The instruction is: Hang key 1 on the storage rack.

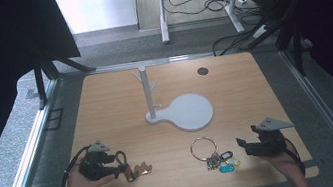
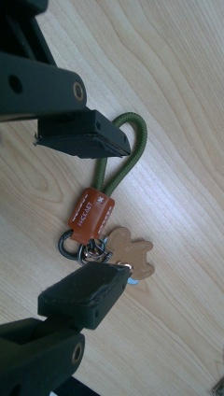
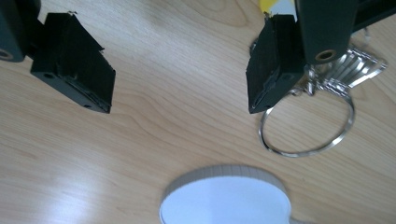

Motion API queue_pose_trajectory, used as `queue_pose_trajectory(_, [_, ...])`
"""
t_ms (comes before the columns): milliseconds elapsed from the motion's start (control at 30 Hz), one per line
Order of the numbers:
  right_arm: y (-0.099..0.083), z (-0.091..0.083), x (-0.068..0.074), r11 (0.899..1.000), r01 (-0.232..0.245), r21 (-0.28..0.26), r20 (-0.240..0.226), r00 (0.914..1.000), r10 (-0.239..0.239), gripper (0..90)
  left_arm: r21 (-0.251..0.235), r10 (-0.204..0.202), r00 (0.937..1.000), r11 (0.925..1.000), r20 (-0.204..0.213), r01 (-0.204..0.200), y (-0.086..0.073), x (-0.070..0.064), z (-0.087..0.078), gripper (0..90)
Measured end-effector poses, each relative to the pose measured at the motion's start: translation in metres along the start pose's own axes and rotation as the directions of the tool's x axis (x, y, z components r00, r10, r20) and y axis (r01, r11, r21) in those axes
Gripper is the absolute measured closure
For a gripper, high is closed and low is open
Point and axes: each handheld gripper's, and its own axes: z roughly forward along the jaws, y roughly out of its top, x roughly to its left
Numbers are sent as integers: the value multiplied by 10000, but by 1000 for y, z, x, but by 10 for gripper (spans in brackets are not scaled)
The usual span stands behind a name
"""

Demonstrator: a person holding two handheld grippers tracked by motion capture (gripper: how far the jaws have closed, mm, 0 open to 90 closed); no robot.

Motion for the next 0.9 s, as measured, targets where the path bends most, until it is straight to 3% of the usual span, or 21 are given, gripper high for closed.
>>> queue_pose_trajectory(400, [-2, -10, -7, 9991, -360, -243, 176, 9992, 365, 268, -174, -161, 9998, 9997, -86, 160, -1, 1, -11, 371])
queue_pose_trajectory(633, [-3, -10, -12, 9981, -565, -234, 124, 9983, 568, 280, 17, -101, 9999, 9999, -125, 101, -1, 0, -11, 370])
queue_pose_trajectory(900, [-4, -9, -12, 9978, -655, -128, 242, 9975, 658, 284, -132, -417, 9985, 9991, -343, 413, -6, 4, -24, 366])
